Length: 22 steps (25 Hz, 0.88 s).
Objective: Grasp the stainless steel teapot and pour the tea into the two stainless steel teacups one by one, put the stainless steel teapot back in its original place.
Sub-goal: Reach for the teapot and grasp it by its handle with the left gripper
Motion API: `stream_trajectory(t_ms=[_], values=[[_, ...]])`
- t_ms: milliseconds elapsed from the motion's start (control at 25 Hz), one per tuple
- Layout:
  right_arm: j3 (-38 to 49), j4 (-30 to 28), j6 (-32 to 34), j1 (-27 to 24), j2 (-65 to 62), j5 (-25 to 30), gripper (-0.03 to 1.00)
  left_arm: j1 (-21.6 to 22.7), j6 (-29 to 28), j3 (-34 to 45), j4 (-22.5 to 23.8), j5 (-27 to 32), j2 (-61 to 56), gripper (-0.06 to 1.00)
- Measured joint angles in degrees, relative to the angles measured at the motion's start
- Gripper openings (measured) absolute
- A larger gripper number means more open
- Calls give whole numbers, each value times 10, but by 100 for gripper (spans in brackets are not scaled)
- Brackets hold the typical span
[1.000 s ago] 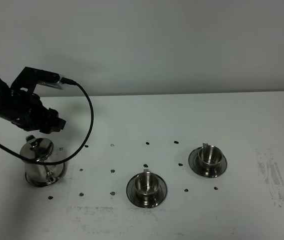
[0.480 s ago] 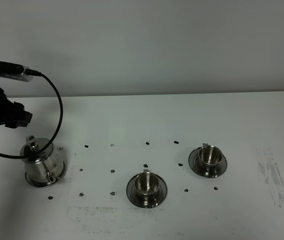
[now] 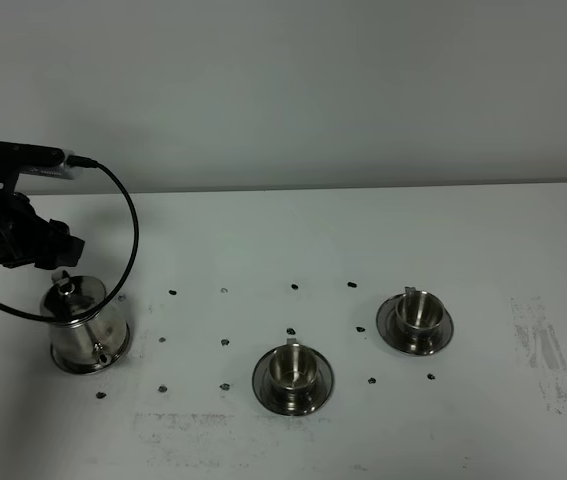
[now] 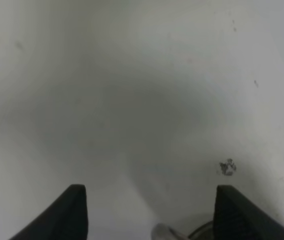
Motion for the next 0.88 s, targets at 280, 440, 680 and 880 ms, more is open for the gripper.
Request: stream_trajectory(t_ms=[280,440,680,880], values=[[0,0,0,0,0,0,34,0,9,0,-4,14,4,54],[0,0,0,0,0,0,34,0,11,0,15,35,4,54],[0,0,0,0,0,0,34,1,13,0,34,47,4,54],[0,0,0,0,0,0,34,1,13,0,53,56,4,54]])
